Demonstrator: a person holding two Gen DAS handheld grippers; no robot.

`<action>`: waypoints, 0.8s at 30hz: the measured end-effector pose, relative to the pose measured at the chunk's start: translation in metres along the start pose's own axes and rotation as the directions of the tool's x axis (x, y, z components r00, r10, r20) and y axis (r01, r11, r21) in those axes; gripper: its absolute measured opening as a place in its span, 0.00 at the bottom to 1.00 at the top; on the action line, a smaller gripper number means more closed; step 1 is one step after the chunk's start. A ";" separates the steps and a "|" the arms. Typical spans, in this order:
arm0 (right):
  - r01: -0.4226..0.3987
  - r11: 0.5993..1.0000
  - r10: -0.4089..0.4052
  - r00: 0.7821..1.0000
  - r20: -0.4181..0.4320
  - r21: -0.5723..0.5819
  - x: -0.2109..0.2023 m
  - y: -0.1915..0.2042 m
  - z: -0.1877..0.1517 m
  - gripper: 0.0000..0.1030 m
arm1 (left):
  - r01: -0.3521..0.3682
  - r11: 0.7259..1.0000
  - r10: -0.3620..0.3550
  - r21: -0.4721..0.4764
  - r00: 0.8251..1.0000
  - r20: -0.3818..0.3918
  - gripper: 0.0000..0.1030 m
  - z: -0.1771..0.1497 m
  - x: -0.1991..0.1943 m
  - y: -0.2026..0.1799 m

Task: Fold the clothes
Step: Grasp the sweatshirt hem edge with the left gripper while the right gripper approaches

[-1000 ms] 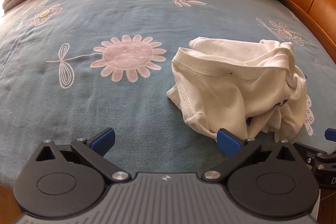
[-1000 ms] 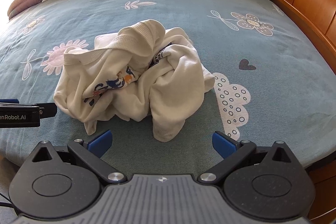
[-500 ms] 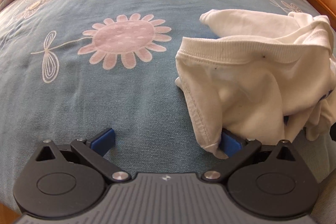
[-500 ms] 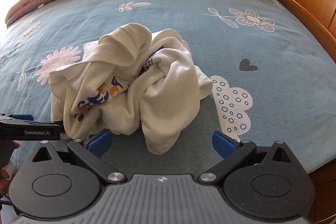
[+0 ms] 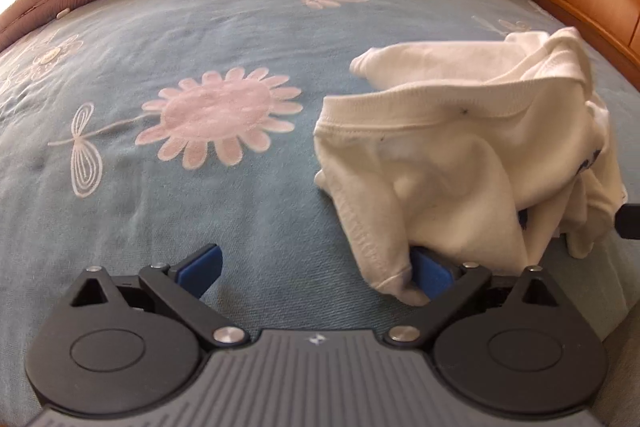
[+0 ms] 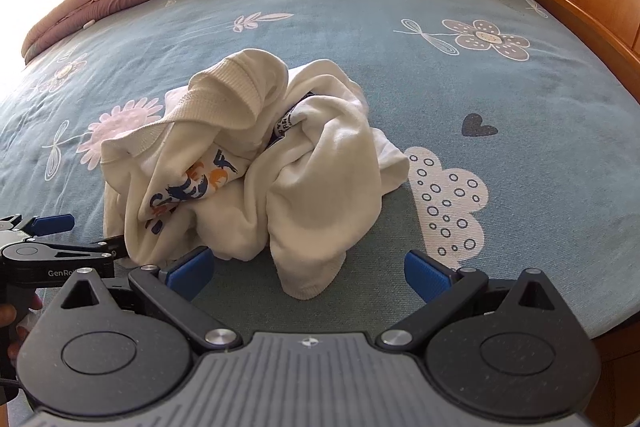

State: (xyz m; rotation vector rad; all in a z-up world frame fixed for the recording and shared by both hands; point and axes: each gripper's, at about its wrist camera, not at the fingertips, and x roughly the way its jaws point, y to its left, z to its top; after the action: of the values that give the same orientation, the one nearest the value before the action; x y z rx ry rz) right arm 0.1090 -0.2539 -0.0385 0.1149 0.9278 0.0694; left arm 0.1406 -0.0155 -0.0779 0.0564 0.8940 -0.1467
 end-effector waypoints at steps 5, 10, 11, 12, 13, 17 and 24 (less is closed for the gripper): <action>-0.005 1.000 0.005 1.000 0.014 0.029 -0.003 -0.007 0.001 1.00 | 0.105 0.994 -0.105 0.001 0.994 -0.005 0.49 0.003 0.001 -0.005; -0.006 1.000 0.005 0.999 0.039 0.027 -0.008 -0.010 0.000 1.00 | 0.138 0.990 -0.138 0.020 0.990 0.015 0.27 0.002 -0.004 -0.011; -0.009 1.000 0.007 0.999 0.047 0.029 -0.010 -0.011 0.001 1.00 | 0.135 0.991 -0.135 0.019 0.991 0.023 0.22 0.003 -0.006 -0.010; -0.012 0.999 0.010 0.998 0.056 0.030 -0.011 -0.012 0.001 1.00 | 0.132 0.991 -0.132 0.017 0.991 0.031 0.20 0.004 -0.008 -0.010; -0.015 1.000 0.013 0.997 0.070 0.020 -0.014 -0.012 0.002 1.00 | 0.128 0.992 -0.129 0.016 0.991 0.040 0.17 0.004 -0.010 -0.010; -0.025 0.996 0.038 0.987 0.157 -0.083 -0.025 -0.009 0.003 1.00 | 0.113 0.993 -0.114 0.024 0.989 0.093 0.15 0.015 -0.023 0.000; 0.035 0.967 0.022 0.975 0.222 -0.253 -0.012 -0.009 0.021 1.00 | 0.094 0.995 -0.096 0.024 0.989 0.109 0.14 0.034 -0.020 0.015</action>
State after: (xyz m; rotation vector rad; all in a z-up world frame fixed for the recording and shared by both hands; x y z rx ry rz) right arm 0.1187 -0.2654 -0.0180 -0.1184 0.6868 0.1660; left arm 0.1566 -0.0020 -0.0413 0.0230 0.7857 -0.2449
